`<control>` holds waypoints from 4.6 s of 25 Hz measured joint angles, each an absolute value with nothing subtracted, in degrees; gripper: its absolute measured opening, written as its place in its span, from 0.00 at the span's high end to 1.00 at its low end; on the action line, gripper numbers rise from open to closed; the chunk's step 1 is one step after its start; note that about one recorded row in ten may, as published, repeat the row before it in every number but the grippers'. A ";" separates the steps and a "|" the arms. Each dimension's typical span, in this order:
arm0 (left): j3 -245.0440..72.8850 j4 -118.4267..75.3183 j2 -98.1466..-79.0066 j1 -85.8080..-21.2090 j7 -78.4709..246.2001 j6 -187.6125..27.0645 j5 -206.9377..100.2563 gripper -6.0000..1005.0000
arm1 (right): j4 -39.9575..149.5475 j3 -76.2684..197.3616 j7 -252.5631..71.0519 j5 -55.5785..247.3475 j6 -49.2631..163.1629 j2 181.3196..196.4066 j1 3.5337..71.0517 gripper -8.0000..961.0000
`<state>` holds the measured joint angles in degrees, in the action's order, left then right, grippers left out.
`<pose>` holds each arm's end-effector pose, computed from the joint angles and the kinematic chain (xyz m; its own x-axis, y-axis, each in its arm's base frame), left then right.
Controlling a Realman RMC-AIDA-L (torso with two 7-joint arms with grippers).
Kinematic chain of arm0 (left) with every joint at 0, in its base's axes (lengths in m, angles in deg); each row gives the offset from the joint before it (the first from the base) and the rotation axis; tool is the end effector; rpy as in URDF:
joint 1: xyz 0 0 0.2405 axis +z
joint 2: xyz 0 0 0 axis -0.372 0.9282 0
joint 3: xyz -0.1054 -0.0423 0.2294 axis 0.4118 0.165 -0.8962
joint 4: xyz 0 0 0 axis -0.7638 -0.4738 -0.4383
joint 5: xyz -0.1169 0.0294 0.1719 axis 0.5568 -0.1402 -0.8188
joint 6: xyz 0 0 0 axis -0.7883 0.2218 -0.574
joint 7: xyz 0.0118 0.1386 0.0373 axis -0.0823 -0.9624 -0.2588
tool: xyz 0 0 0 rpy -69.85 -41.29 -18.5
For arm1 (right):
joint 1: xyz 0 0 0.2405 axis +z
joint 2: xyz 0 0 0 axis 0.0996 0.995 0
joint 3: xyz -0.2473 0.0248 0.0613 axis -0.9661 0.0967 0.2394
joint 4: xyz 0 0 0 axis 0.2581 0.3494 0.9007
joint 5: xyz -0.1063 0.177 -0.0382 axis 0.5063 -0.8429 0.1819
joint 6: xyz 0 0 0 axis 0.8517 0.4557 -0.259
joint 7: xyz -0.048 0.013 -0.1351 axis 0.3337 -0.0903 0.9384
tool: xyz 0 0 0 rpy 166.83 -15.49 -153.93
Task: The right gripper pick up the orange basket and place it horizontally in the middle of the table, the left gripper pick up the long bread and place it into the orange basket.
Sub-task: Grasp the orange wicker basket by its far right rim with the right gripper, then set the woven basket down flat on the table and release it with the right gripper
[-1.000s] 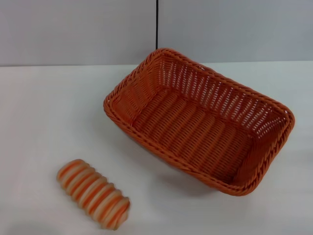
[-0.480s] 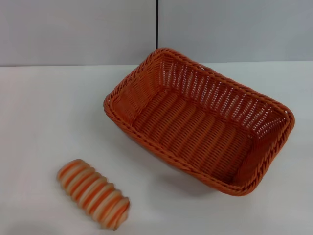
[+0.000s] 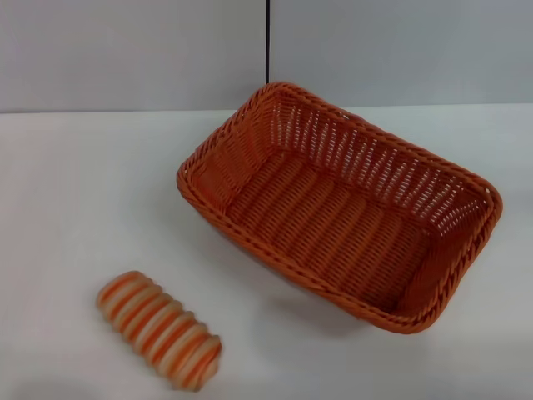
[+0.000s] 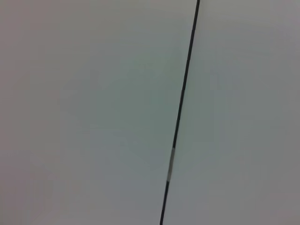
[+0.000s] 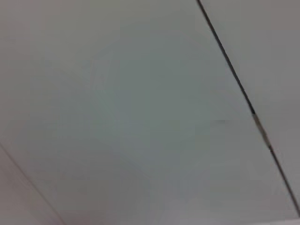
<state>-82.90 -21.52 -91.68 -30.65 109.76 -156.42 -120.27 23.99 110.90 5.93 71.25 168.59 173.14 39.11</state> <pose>-0.4110 0.2068 0.0410 0.5912 -0.0715 0.8033 0.8064 0.0697 -0.5872 0.3829 0.2864 0.1886 0.4074 -0.4901 -0.7706 -0.8950 -0.3819 -0.2303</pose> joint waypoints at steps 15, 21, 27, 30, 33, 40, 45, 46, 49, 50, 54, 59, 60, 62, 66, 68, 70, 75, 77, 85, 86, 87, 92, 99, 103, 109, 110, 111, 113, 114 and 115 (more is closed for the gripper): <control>-83.52 -19.77 -91.98 -29.58 109.83 -155.26 -120.31 0.20 | 5.41 38.99 -27.41 41.66 168.61 176.18 48.77 0.41; -85.51 -19.77 -91.96 -29.50 109.82 -155.09 -120.37 0.20 | 11.41 29.97 -31.51 42.63 168.23 175.85 54.89 0.41; -86.32 -19.79 -91.95 -29.43 109.79 -154.99 -120.38 0.20 | 13.84 29.71 -31.57 42.94 167.22 178.66 56.28 0.41; -86.34 -19.84 -91.89 -29.18 109.83 -154.96 -120.37 0.20 | 13.79 29.64 -31.48 42.94 166.51 180.91 56.26 0.41; -86.37 -20.01 -91.84 -28.94 109.83 -154.94 -120.37 0.20 | 13.70 29.61 -31.45 42.94 165.25 182.69 55.91 0.41; -86.41 -20.39 -91.75 -28.85 109.83 -154.89 -120.36 0.20 | 14.11 29.11 -31.75 43.58 161.29 185.53 55.57 0.41; -86.41 -20.64 -91.70 -28.86 109.82 -154.80 -120.36 0.20 | 15.59 27.72 -31.76 43.73 158.02 186.47 55.53 0.41; -86.42 -20.70 -91.70 -28.85 109.80 -154.74 -120.36 0.20 | 15.77 27.48 -31.75 43.74 157.48 186.58 55.52 0.41; -86.41 -21.05 -91.69 -28.68 109.53 -154.50 -120.36 0.20 | 17.43 27.09 -31.55 43.74 155.17 186.90 55.48 0.41; -86.41 -21.16 -91.69 -28.62 109.46 -154.44 -120.37 0.20 | 18.30 27.07 -31.44 43.75 154.22 186.94 55.54 0.41; -86.41 -21.55 -91.69 -28.45 109.50 -154.39 -120.37 0.20 | 20.58 26.91 -30.75 43.75 151.16 187.22 55.83 0.41; -86.41 -22.10 -91.69 -28.33 109.59 -154.39 -120.37 0.20 | 21.07 26.85 -28.50 43.75 147.82 188.29 55.55 0.41; -86.41 -22.10 -91.70 -28.31 109.58 -154.39 -120.37 0.20 | 21.37 26.83 -28.12 43.74 146.95 188.54 55.48 0.41; -86.40 -22.10 -91.69 -28.27 109.46 -154.38 -120.37 0.20 | 22.33 26.93 -27.04 43.42 145.68 188.96 55.42 0.41; -86.34 -22.09 -91.70 -28.24 109.48 -154.38 -120.37 0.20 | 24.57 27.48 -24.61 42.20 144.30 189.70 55.42 0.41; -86.33 -22.07 -91.70 -28.24 109.53 -154.46 -120.37 0.20 | 24.95 27.29 -23.48 41.92 143.69 190.32 55.43 0.41; -86.33 -22.07 -91.70 -28.25 109.49 -154.55 -120.37 0.20 | 25.21 27.14 -22.96 41.75 143.10 190.86 55.43 0.41; -86.42 -22.07 -91.70 -28.26 109.57 -154.63 -120.37 0.20 | 25.75 27.07 -22.84 41.78 141.38 191.53 55.44 0.41; -86.48 -22.07 -91.69 -28.26 109.64 -154.76 -120.37 0.20 | 26.23 27.11 -22.84 41.78 140.68 191.57 55.38 0.41; -86.50 -22.07 -91.70 -28.50 109.71 -154.57 -120.37 0.20 | 26.46 27.27 -22.21 41.52 137.90 192.31 53.62 0.52; -86.50 -22.07 -91.71 -28.54 109.70 -154.56 -120.37 0.20 | 25.98 27.39 -21.86 41.27 137.81 192.54 53.22 0.54; -86.50 -22.07 -91.73 -28.63 109.70 -154.55 -120.37 0.20 | 25.05 27.38 -21.37 40.57 137.79 192.82 52.59 0.57; -86.50 -22.07 -91.77 -28.64 109.72 -154.53 -120.36 0.20 | 22.43 27.27 -21.10 38.37 138.59 193.13 51.22 0.80; -86.50 -22.07 -91.79 -28.39 109.74 -154.47 -120.37 0.20 | 20.04 27.05 -20.97 38.32 142.06 193.13 51.58 0.82; -86.50 -22.07 -91.79 -28.60 109.73 -154.31 -120.36 0.20 | 17.94 26.27 -18.47 38.33 146.89 192.88 52.60 0.83; -86.50 -21.98 -91.78 -28.77 109.73 -153.82 -120.37 0.20 | 15.09 20.76 -14.71 38.00 152.41 192.99 54.15 0.83; -86.49 -21.96 -91.78 -28.74 109.73 -153.82 -120.36 0.20 | 14.75 20.00 -14.41 37.99 152.75 193.02 54.30 0.83; -86.46 -21.91 -91.79 -28.64 109.73 -153.82 -120.37 0.20 | 13.30 17.94 -14.32 38.03 153.08 193.10 54.51 0.83; -86.37 -21.77 -91.78 -28.37 109.74 -153.96 -120.35 0.20 | 12.13 16.56 -14.33 38.16 153.10 193.12 54.49 0.83; -86.33 -21.73 -91.79 -28.22 109.73 -154.07 -120.33 0.20 | 10.92 15.43 -14.44 38.28 153.15 193.16 54.38 0.83; -86.28 -21.71 -91.79 -28.04 109.73 -154.15 -120.29 0.20 | 9.55 14.19 -14.54 38.37 153.10 193.19 54.25 0.83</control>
<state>-86.28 -21.71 -91.79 -28.04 109.73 -154.15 -120.29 9.55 14.19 -14.54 38.37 153.10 193.19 54.25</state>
